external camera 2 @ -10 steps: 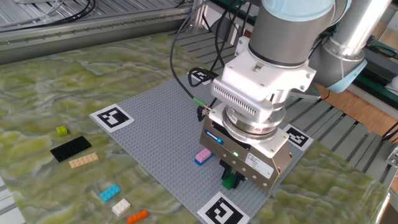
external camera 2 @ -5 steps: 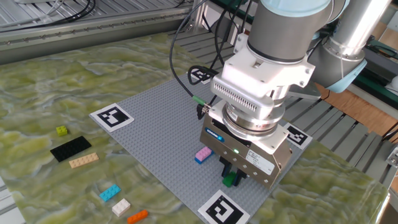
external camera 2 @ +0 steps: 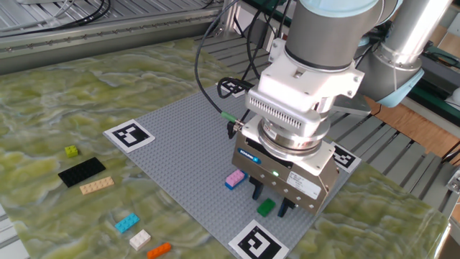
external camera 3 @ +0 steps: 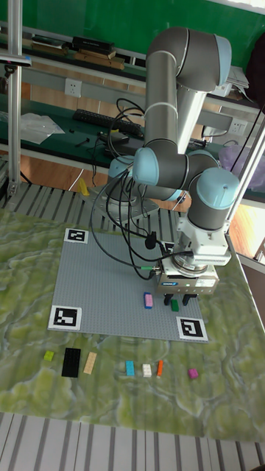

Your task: Stack small Lego blocks randomly, one at a time

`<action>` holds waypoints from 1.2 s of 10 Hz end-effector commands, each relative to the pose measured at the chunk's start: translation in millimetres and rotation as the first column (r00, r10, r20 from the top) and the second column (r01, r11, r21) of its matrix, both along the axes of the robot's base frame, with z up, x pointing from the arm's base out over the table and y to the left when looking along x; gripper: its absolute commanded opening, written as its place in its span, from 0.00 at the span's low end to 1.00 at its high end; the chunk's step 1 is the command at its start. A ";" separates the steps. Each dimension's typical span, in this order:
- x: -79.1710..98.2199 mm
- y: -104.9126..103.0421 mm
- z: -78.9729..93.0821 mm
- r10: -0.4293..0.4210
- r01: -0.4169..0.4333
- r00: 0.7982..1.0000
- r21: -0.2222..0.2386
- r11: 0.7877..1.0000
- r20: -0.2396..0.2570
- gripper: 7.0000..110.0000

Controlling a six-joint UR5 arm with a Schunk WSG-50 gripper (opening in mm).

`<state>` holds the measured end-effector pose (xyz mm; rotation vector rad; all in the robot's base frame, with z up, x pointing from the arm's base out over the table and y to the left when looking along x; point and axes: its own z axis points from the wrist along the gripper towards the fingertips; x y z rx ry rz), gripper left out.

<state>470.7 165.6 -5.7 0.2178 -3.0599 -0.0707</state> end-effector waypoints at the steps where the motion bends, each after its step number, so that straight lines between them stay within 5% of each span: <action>1: -9.0 1.8 10.5 -0.015 0.015 1.000 0.000 1.000 -0.024 0.36; 4: -11.4 15.6 13.0 -0.043 0.044 0.999 0.038 0.998 -0.028 0.36; 12: -2.9 29.7 2.8 -0.069 0.069 0.998 0.041 0.997 -0.015 0.36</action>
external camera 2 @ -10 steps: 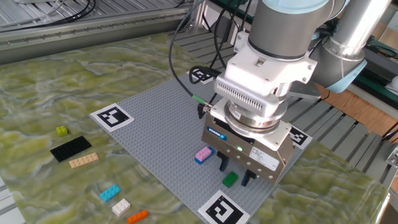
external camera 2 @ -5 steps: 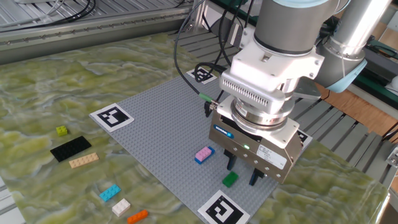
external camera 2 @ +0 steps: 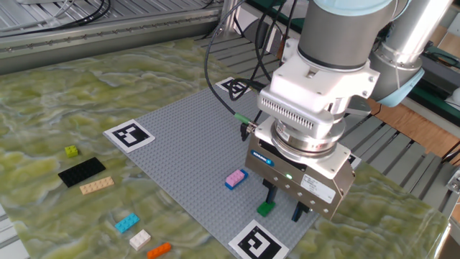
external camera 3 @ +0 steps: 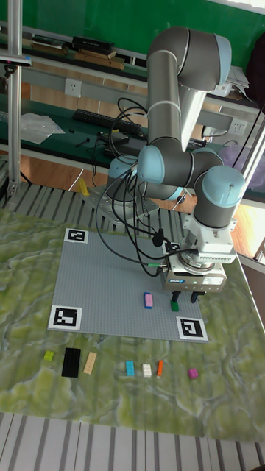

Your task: Stack small Lego blocks randomly, one at a time

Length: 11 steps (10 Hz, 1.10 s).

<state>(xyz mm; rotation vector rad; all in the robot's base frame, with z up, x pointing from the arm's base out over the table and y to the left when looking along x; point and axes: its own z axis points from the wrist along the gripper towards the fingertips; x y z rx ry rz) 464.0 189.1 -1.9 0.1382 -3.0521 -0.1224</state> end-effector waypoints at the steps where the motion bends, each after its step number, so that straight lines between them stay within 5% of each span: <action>1: 4.3 5.8 -1.1 -0.017 0.017 1.000 0.009 1.000 0.001 0.36; 7: 4.3 14.5 3.1 -0.043 0.043 0.999 -0.011 0.999 -0.013 0.36; 8: 6.2 12.2 0.0 -0.034 0.034 0.999 -0.002 0.999 -0.007 0.15; 11: 7.2 10.4 -2.4 -0.032 0.032 0.999 -0.008 0.999 -0.003 0.15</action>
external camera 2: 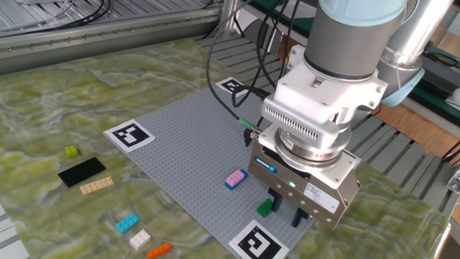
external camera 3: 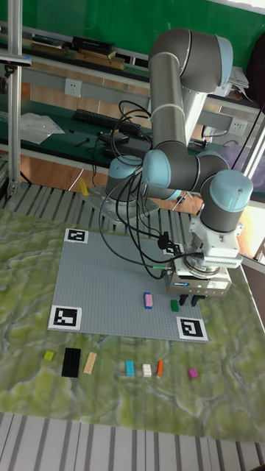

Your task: Stack small Lego blocks randomly, one at a time

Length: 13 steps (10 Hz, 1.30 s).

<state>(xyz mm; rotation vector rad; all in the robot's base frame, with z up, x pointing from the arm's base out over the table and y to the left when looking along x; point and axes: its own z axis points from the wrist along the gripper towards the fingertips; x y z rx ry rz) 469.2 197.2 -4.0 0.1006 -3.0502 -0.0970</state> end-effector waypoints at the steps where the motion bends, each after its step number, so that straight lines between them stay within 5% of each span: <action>1: 1.4 3.5 1.6 -0.010 0.010 1.000 0.013 1.000 0.001 0.15; 6: 5.0 -1.8 8.2 0.015 -0.015 1.000 0.011 1.000 0.003 0.15; 7: 6.2 -3.3 6.0 0.015 -0.015 1.000 0.009 1.000 0.006 0.36; 13: 5.3 -4.9 1.7 0.005 -0.005 1.000 0.002 1.000 0.010 0.36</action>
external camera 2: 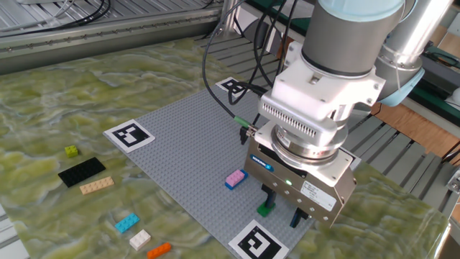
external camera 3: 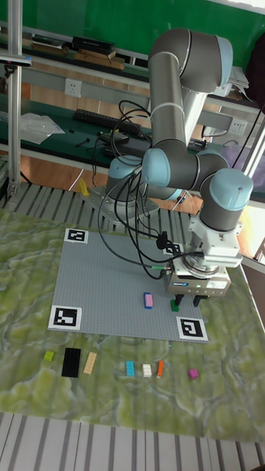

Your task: Stack small Lego blocks randomly, one at a time

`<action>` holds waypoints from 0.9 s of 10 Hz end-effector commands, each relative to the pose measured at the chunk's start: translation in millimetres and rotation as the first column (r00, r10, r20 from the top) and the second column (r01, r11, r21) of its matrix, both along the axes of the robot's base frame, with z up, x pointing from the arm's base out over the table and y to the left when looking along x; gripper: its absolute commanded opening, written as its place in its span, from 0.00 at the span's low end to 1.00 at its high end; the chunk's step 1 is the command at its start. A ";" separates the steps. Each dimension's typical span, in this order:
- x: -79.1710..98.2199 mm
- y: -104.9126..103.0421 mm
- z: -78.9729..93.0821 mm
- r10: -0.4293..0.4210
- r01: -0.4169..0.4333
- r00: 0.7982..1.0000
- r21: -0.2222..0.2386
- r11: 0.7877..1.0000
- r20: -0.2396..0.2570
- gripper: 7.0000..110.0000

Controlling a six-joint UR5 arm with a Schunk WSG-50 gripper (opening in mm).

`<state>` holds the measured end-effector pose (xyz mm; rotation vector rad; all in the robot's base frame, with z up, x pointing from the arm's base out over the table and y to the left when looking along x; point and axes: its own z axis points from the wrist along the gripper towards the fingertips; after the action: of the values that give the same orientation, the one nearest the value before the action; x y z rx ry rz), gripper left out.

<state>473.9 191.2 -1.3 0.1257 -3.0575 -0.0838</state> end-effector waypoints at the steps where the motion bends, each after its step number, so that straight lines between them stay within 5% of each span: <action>1: 0.7 -0.8 -4.1 -0.008 0.008 1.000 0.012 1.000 0.006 0.36; 5: -1.6 1.6 2.1 -0.020 0.020 1.000 -0.005 1.000 -0.004 0.36; 9: 11.6 4.6 63.3 0.008 -0.010 0.999 -0.040 0.999 -0.053 0.36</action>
<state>477.9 191.1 31.2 0.1242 -3.0226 -0.0286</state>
